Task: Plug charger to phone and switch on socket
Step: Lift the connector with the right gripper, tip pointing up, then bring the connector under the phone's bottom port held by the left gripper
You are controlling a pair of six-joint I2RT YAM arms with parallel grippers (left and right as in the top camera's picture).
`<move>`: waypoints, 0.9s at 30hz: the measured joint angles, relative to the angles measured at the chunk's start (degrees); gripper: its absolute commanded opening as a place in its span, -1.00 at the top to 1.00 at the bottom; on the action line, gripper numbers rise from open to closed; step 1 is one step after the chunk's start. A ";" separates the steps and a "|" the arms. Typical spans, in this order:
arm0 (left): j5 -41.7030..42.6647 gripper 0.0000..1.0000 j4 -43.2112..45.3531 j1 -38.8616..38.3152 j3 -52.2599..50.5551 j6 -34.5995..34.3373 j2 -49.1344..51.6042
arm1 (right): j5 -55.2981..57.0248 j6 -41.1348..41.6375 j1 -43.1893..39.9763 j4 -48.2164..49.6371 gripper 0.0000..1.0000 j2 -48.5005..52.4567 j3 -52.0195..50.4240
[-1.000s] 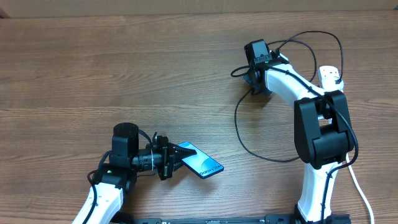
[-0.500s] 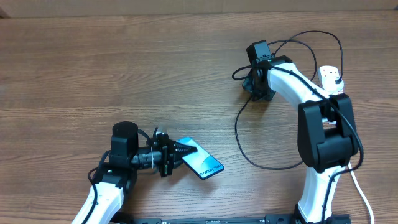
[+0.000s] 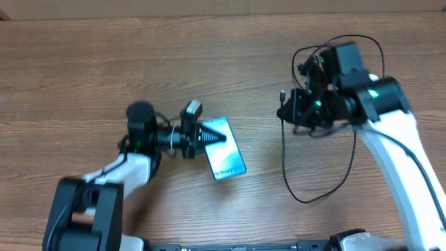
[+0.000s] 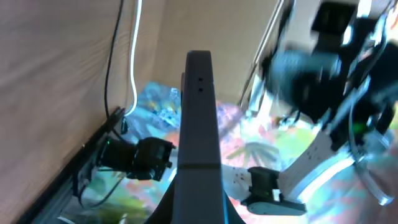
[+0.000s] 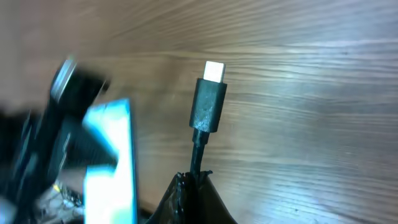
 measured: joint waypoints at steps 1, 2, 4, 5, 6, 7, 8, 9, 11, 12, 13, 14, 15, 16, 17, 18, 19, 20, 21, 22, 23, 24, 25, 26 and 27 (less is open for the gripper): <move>0.81 0.91 0.42 0.00 2.69 -0.02 1.92 | -1.05 -1.25 0.22 -1.77 0.92 -1.70 0.00; 1.25 0.91 0.57 0.00 4.70 -0.04 3.21 | -1.99 -2.36 0.50 -3.72 0.92 -3.17 0.00; 2.08 0.92 0.70 -0.02 9.09 -0.04 5.25 | -3.98 -4.22 1.68 -5.92 0.92 -6.01 -0.02; 2.32 0.92 0.74 -0.07 10.82 -0.04 5.77 | -5.05 -5.09 2.64 -6.56 0.92 -7.48 -0.02; 2.71 0.91 0.81 -0.07 12.59 -0.04 6.10 | -5.75 -5.53 3.61 -6.75 0.92 -8.57 -0.02; 2.95 0.92 1.03 -0.28 14.08 -0.04 6.12 | -6.36 -5.95 4.81 -6.75 0.92 -9.64 -0.09; 3.21 0.92 1.79 -0.48 15.58 -0.04 6.12 | -6.99 -6.12 6.34 -6.60 0.92 -10.69 -0.31; 3.41 0.92 2.21 -0.74 16.46 -0.04 6.12 | -7.21 -6.12 7.28 -6.56 0.92 -11.19 -0.50; 3.72 0.92 2.56 -1.20 18.16 -0.04 6.12 | -8.00 -5.79 10.25 -5.60 0.92 -12.26 -1.46; 3.87 0.92 2.58 -1.20 18.53 -0.04 6.12 | -8.22 -5.60 11.63 -4.96 0.92 -12.50 -1.97; 4.07 0.91 2.60 -1.27 18.69 -0.04 6.12 | -8.31 -5.44 13.07 -4.44 0.92 -12.61 -2.56; 4.13 0.92 2.60 -1.31 18.69 -0.04 6.12 | -8.46 -5.22 14.56 -3.78 0.92 -12.63 -3.15; 4.26 0.92 2.51 -1.31 18.69 -0.04 6.12 | -8.52 -5.07 15.96 -3.23 0.92 -12.61 -3.80; 4.28 0.92 2.45 -1.31 18.69 -0.04 6.12 | -8.52 -4.76 17.92 -2.47 0.92 -12.57 -4.68; 4.37 0.91 2.45 -1.31 18.69 -0.04 6.12 | -8.48 -4.39 18.69 -2.34 0.92 -12.55 -4.90; 4.48 0.91 2.45 -1.31 18.69 -0.04 6.12 | -8.31 -3.67 19.98 -2.21 0.92 -12.55 -5.09; 4.48 0.92 2.43 -1.31 18.69 -0.04 6.12 | -7.87 -2.73 21.11 -1.92 0.92 -12.57 -5.11; 4.48 0.92 2.43 -1.31 18.69 -0.04 6.12 | -7.34 -2.03 21.84 -1.68 0.92 -12.57 -5.11; 4.48 0.92 2.45 -1.31 18.69 -0.04 6.12 | -6.03 -0.72 23.02 -1.68 0.92 -12.57 -5.11; 4.48 0.92 2.43 -1.31 18.69 -0.04 6.12 | -4.66 0.26 23.91 -1.84 0.92 -12.57 -5.11; 4.44 0.91 2.43 -1.29 18.69 -0.04 6.12 | -3.08 1.36 24.72 -1.99 0.92 -12.57 -5.11; 4.42 0.91 2.43 -1.18 18.69 -0.04 6.12 | -1.38 2.71 25.64 -2.19 0.92 -12.57 -5.11; 4.39 0.92 2.43 -1.11 18.69 -0.04 6.12 | 0.13 3.98 26.49 -2.32 0.92 -12.57 -5.11; 4.22 0.92 2.43 -0.98 18.69 -0.04 6.12 | 1.46 5.20 27.32 -2.34 0.92 -12.57 -5.11; 3.98 0.91 2.43 -0.72 18.69 -0.04 6.12 | 2.51 6.14 28.17 -2.21 0.92 -12.57 -5.11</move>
